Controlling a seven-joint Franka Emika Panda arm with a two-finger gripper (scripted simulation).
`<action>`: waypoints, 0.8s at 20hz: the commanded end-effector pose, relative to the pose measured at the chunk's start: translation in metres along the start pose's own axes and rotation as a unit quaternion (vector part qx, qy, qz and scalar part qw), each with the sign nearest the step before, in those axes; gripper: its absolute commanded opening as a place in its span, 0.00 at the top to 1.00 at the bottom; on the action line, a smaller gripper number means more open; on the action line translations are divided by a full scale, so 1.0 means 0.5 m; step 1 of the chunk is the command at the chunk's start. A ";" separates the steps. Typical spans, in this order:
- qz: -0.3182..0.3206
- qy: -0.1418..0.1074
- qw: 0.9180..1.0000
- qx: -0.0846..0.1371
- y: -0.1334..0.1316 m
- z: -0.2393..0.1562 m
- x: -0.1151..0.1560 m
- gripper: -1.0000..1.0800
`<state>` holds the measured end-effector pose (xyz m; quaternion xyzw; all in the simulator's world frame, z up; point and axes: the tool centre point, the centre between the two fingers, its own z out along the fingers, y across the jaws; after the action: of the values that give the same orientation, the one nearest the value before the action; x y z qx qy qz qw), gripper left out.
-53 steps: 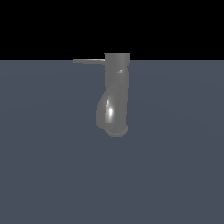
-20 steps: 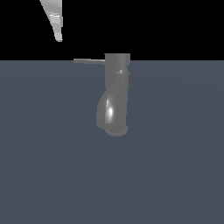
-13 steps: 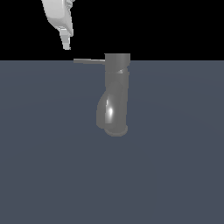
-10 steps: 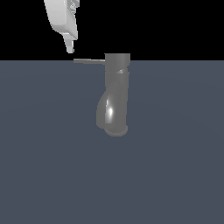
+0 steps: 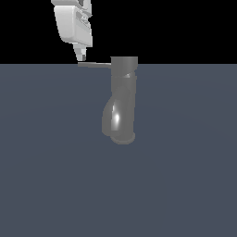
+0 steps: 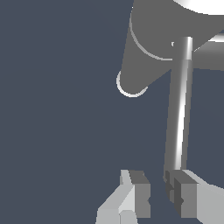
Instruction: Turn on the faucet by rotating a designated handle.
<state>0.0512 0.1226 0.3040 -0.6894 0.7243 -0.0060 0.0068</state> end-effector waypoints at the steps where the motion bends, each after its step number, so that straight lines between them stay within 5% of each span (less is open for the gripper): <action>1: 0.023 0.002 1.000 -0.009 -0.013 0.030 0.023 1.00; 16: 0.044 0.001 0.999 -0.009 -0.029 0.039 0.034 1.00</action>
<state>0.0652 0.1046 0.2849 -0.6570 0.7539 0.0000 -0.0001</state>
